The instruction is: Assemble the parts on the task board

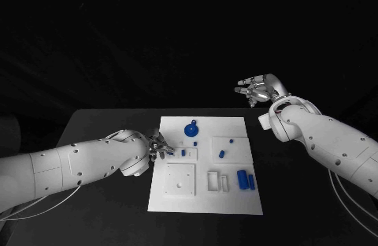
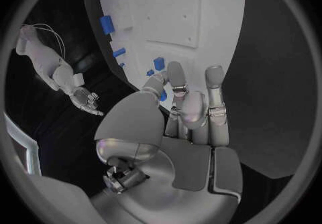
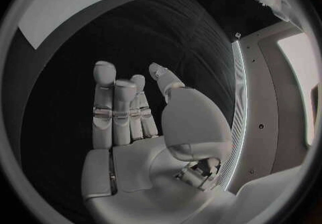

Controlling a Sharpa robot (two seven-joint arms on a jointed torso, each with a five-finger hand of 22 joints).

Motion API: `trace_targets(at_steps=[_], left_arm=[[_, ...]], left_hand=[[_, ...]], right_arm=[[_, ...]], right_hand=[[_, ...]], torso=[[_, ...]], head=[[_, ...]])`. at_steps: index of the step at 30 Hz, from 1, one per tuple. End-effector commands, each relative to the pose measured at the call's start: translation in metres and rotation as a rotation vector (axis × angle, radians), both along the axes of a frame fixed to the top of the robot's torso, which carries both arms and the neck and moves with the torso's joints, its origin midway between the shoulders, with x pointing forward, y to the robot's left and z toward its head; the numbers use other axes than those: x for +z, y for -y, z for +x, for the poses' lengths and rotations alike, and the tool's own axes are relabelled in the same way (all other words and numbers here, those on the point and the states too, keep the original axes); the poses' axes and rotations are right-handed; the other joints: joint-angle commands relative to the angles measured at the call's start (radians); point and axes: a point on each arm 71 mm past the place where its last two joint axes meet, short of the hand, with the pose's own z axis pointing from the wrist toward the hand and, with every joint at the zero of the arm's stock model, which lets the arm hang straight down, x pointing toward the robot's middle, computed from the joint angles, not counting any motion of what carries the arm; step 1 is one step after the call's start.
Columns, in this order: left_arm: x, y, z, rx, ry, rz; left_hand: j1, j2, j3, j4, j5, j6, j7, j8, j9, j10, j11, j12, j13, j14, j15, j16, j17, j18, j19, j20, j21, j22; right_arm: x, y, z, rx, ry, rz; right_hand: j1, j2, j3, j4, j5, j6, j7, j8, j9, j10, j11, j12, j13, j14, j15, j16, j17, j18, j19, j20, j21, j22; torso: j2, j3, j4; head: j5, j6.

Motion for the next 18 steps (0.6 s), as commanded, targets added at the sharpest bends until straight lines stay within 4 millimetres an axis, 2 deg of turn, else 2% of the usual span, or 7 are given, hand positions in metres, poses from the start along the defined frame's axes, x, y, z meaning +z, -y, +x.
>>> trace_targets(at_steps=[1,18], left_arm=[[0.000,0.004,0.001,0.007,0.048,0.001],[-0.004,0.014,0.002,-0.042,0.084,0.036]], left_hand=[[0.009,0.003,0.017,-0.010,0.005,0.055,-0.048,0.001,0.413,0.051,-0.007,0.008,-0.002,0.008,0.000,0.004,0.002,0.007,0.006,0.004,0.006,0.018],[0.009,0.002,0.020,-0.010,0.005,0.055,-0.047,0.000,0.415,0.051,-0.007,0.009,-0.003,0.009,0.000,0.003,0.003,0.009,0.006,0.005,0.008,0.018]], right_arm=[[-0.001,-0.002,0.000,0.016,-0.005,-0.004],[-0.002,-0.004,-0.001,0.020,-0.008,-0.003]], right_hand=[[-0.007,0.003,0.002,0.001,0.005,0.002,-0.001,-0.003,-0.001,-0.004,-0.001,0.004,-0.001,-0.005,0.001,-0.002,0.000,0.019,0.039,0.000,-0.002,0.047],[-0.006,0.005,0.001,0.003,0.006,0.003,-0.001,-0.003,-0.001,-0.004,-0.001,0.004,-0.001,-0.006,0.000,-0.003,0.000,0.019,0.039,0.000,-0.003,0.047]], torso=[[0.001,0.0015,-0.0019],[0.001,0.0021,-0.0017]], head=[[0.001,-0.001],[0.000,0.000]])
